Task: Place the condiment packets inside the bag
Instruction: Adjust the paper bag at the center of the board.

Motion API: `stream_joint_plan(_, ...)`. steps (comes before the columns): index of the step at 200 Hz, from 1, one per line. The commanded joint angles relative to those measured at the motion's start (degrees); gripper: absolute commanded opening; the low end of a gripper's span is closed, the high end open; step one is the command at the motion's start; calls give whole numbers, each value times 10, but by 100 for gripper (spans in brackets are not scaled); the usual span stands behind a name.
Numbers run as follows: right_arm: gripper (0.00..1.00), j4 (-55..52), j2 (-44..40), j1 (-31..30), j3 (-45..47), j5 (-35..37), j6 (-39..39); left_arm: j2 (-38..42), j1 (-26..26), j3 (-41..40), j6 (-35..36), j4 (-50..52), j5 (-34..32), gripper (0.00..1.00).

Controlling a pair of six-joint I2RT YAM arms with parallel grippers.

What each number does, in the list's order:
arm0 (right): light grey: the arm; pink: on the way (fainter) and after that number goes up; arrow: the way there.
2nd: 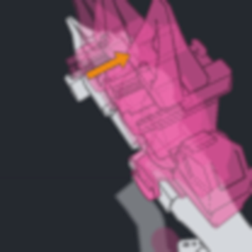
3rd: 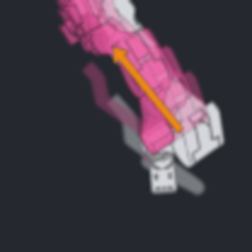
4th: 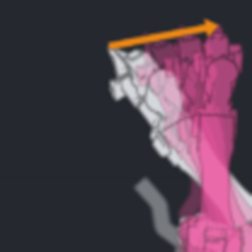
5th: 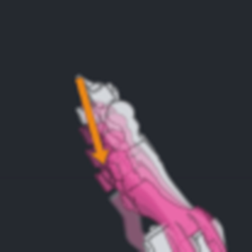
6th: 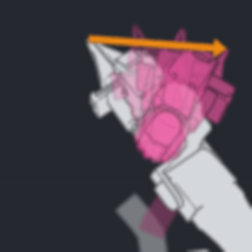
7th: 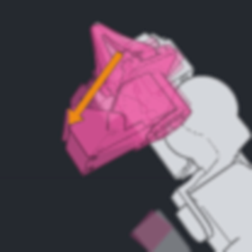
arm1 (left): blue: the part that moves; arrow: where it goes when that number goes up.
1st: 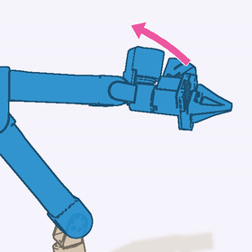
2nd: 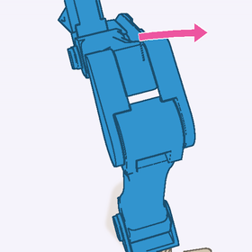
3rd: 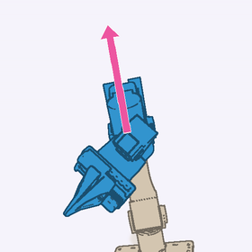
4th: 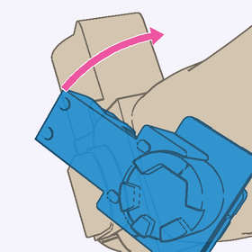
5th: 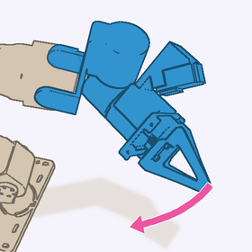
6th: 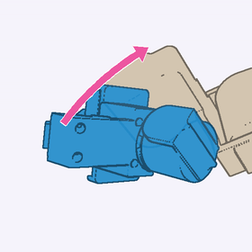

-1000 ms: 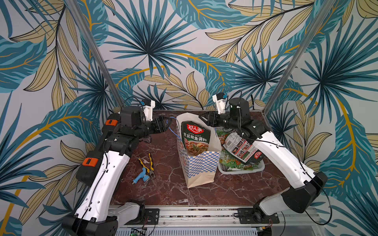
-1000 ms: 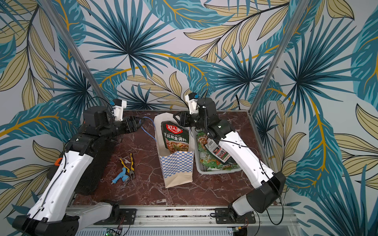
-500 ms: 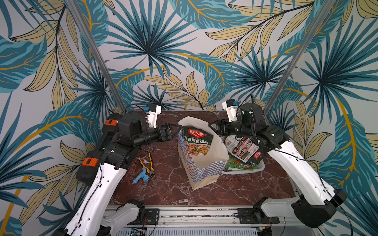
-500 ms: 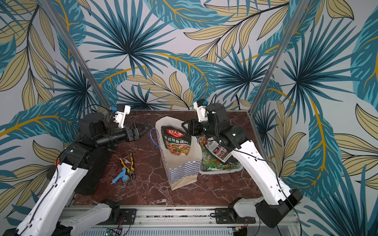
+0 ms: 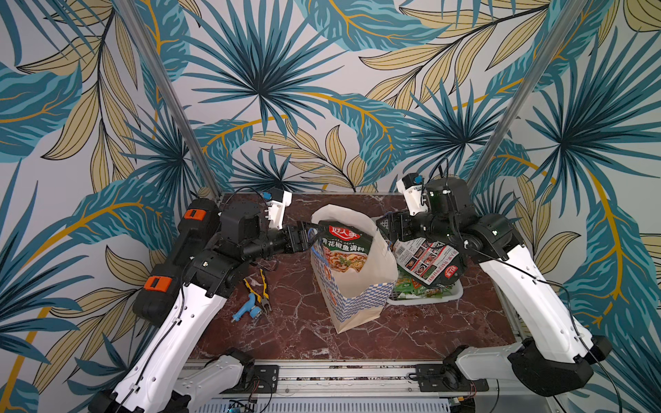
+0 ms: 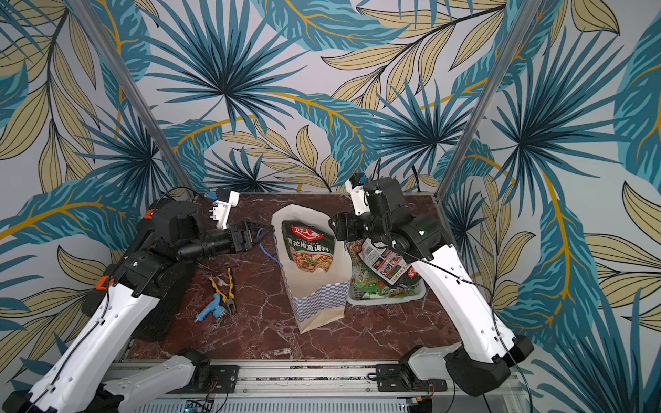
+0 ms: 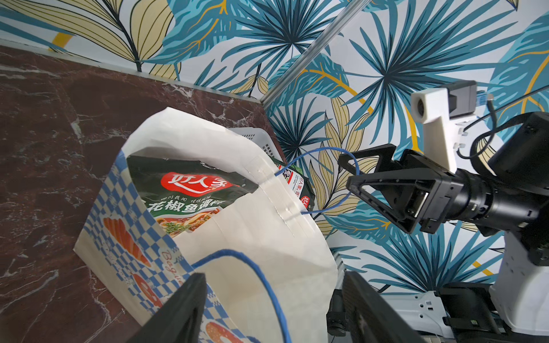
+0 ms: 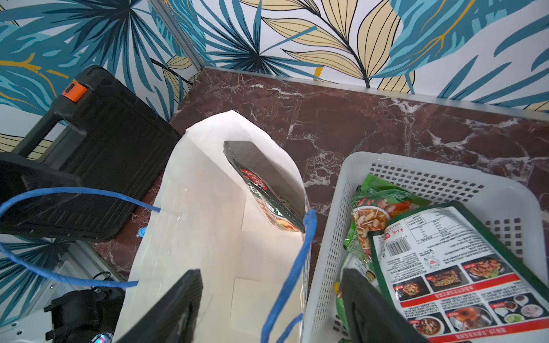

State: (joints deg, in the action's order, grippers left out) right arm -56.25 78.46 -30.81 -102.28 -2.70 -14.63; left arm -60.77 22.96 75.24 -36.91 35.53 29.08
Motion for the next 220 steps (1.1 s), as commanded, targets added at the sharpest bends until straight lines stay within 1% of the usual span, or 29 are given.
stream_joint_plan(1, 80, -45, 20, -2, -32, 7, 34, -12, 3, 10, -3, -3, -8, 75)
stream_joint_plan(9, 79, -54, 33, -2, -48, -4, 41, -16, 5, 11, -7, -8, -4, 73)
stream_joint_plan(29, 70, -79, 72, -2, -84, -17, 54, -18, 10, 11, -12, -18, -2, 67)
stream_joint_plan(40, 62, -85, 87, -2, -96, -21, 60, -20, 13, 10, -14, -21, -2, 62)
stream_joint_plan(49, 53, -87, 97, -1, -104, -20, 62, -23, 13, 12, -12, -22, -3, 57)
stream_joint_plan(64, 37, -88, 112, -2, -121, -21, 65, -33, 11, 27, 4, -14, -17, 40)
stream_joint_plan(73, 28, -88, 121, -2, -134, -22, 66, -44, 12, 50, 22, 9, -38, 27)
stream_joint_plan(80, 18, -88, 128, -2, -147, -24, 67, -55, 11, 69, 37, 25, -53, 17)
stream_joint_plan(92, 6, -77, 134, -2, -160, -28, 65, -77, 9, 106, 60, 47, -71, 3)
stream_joint_plan(96, 3, -73, 136, -2, -165, -32, 65, -84, 7, 119, 67, 54, -76, 0)
stream_joint_plan(100, 0, -67, 138, -2, -169, -36, 65, -91, 6, 132, 75, 61, -84, 0)
stream_joint_plan(116, 0, -27, 139, -2, -171, -50, 61, -119, 1, 182, 105, 86, -111, 0)
stream_joint_plan(135, 0, 20, 141, -2, -177, -54, 51, -149, -16, 232, 133, 101, -125, 0)
stream_joint_plan(157, 0, 68, 147, -2, -186, -53, 39, -181, -42, 292, 160, 105, -118, 0)
stream_joint_plan(178, 0, 117, 151, -2, -189, -32, 21, -212, -65, 345, 185, 101, -110, 0)
stream_joint_plan(220, 0, 194, 170, -2, -186, 10, 1, -264, -98, 401, 212, 67, -82, 0)
